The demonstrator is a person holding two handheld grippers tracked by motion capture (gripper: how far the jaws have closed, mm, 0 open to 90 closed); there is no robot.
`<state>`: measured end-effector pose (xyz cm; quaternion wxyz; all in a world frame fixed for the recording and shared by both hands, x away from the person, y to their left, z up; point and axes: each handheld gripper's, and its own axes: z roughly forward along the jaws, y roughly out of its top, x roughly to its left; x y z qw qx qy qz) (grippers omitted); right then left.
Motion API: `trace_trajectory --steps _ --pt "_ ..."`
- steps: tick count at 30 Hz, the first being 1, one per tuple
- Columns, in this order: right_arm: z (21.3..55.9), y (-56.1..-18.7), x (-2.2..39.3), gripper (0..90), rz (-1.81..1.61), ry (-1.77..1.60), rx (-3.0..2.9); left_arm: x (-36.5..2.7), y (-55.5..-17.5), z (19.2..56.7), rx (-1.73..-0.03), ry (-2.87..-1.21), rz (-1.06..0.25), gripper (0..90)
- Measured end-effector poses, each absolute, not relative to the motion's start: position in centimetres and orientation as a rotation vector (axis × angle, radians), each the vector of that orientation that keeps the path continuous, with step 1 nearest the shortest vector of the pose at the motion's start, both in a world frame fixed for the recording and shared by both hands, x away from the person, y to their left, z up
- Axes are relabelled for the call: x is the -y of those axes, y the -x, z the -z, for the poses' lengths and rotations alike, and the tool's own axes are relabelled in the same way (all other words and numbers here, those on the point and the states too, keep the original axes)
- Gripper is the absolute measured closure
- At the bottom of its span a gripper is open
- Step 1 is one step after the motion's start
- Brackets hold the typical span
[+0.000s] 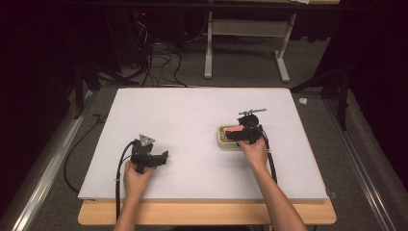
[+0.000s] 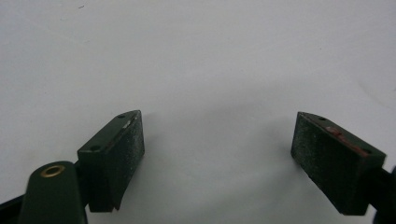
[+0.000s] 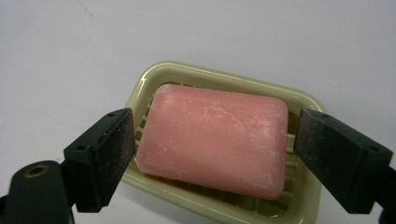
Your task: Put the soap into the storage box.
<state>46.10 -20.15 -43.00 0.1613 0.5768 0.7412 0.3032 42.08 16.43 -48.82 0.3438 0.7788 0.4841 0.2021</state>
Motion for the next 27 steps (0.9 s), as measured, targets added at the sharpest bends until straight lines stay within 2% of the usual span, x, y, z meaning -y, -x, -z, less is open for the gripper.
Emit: trace_trajectory --steps 27 --pt "41.1 -44.2 21.8 17.5 -0.925 -1.533 -2.074 -16.4 -42.1 48.8 -1.258 -2.023 -0.525 17.7"
